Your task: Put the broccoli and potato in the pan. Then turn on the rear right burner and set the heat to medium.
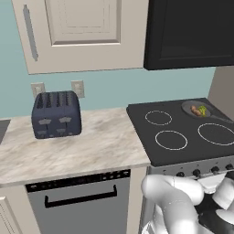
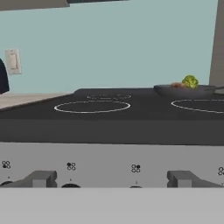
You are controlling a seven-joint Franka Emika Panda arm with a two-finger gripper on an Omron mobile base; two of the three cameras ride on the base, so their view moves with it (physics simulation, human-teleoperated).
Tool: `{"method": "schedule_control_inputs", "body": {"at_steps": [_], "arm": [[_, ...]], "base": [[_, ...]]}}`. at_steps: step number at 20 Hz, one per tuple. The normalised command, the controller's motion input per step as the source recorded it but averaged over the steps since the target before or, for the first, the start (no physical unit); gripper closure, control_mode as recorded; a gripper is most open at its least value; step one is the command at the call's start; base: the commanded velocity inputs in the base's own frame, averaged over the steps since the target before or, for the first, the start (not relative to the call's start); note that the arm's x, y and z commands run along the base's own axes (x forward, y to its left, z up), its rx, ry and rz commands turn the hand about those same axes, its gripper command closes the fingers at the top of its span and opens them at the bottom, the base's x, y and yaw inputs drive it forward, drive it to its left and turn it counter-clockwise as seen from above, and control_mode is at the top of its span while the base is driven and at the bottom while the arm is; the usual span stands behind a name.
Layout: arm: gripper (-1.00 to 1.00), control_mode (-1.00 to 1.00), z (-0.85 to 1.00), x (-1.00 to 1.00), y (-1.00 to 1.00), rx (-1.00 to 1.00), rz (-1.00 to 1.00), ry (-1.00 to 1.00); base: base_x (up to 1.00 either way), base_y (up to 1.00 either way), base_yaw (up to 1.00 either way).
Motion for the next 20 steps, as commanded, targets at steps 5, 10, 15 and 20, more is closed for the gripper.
{"method": "schedule_control_inputs", "body": {"at_steps": [5,10,15,20], "arm": [[-1.0,-1.0,-0.25,0.0,-0.06,0.0,0.0,-0.03],[-1.0,-1.0,-0.05,0.0,-0.03,-0.01,0.0,-0.01],[-1.0,-1.0,0.0,0.01,0.0,-0.01,0.0,0.0],[-1.0,-1.0,0.0,0.06,0.0,0.0,0.0,0.0]], "base": [[0.0,0.0,0.0],[0.0,0.0,0.0],[0.0,0.0,0.0],[0.0,0.0,0.0]]}}
